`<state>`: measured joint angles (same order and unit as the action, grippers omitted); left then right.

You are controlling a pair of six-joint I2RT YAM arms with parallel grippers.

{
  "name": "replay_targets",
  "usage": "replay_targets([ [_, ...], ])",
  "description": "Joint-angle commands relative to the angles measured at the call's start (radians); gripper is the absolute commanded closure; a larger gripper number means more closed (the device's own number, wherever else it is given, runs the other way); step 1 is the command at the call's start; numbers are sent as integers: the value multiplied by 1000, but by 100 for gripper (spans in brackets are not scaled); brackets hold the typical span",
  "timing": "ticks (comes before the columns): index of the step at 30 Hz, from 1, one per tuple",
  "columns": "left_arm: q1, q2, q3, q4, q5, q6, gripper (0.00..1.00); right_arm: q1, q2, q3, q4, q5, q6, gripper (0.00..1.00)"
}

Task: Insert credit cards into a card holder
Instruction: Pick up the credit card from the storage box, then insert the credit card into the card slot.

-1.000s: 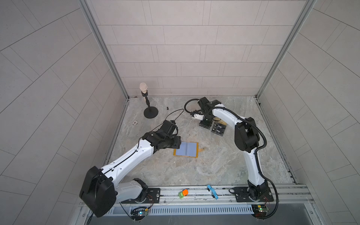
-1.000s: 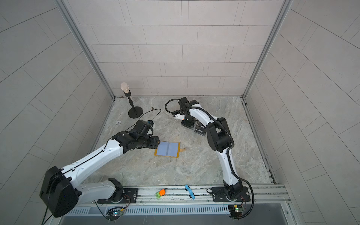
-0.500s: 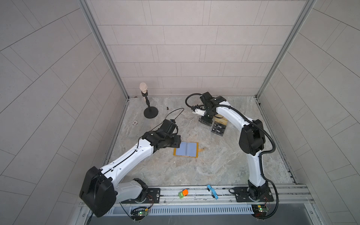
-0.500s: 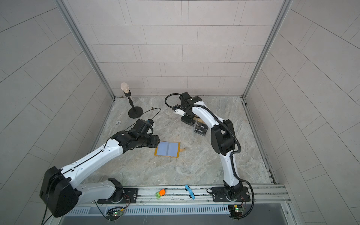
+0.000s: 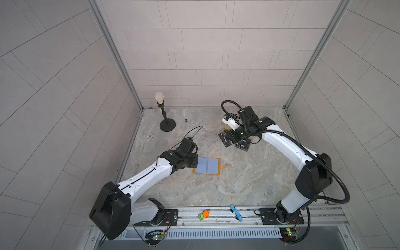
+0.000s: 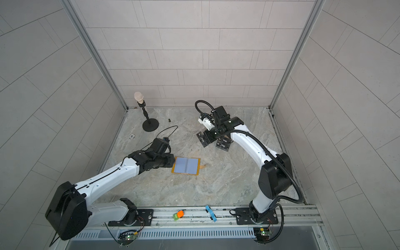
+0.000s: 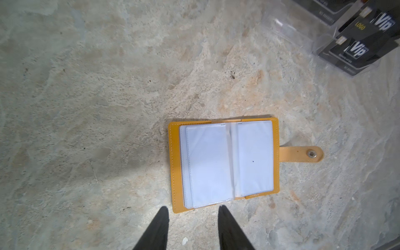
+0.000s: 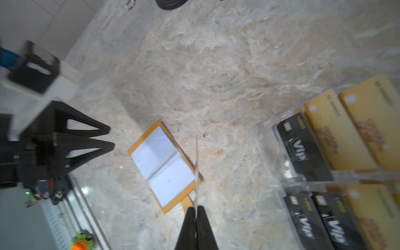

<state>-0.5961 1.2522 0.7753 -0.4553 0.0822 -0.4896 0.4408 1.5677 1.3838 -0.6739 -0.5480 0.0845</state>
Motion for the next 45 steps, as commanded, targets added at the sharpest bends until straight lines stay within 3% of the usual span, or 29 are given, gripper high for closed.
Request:
replay_targets([
  [1, -5, 24, -19, 61, 35, -8, 60, 27, -86, -169, 227, -90, 314, 100],
  [8, -17, 127, -10, 113, 98, -5, 60, 170, -124, -461, 605, -32, 643, 100],
  [12, -18, 187, -8, 143, 121, -8, 61, 184, -123, -543, 751, 42, 728, 100],
  [20, -16, 258, 10, 112, 81, 9, 62, 193, 7, -620, 1015, -3, 871, 100],
  [45, 4, 304, -25, 75, 25, 17, 62, 234, 144, -701, 1215, 25, 932, 100],
])
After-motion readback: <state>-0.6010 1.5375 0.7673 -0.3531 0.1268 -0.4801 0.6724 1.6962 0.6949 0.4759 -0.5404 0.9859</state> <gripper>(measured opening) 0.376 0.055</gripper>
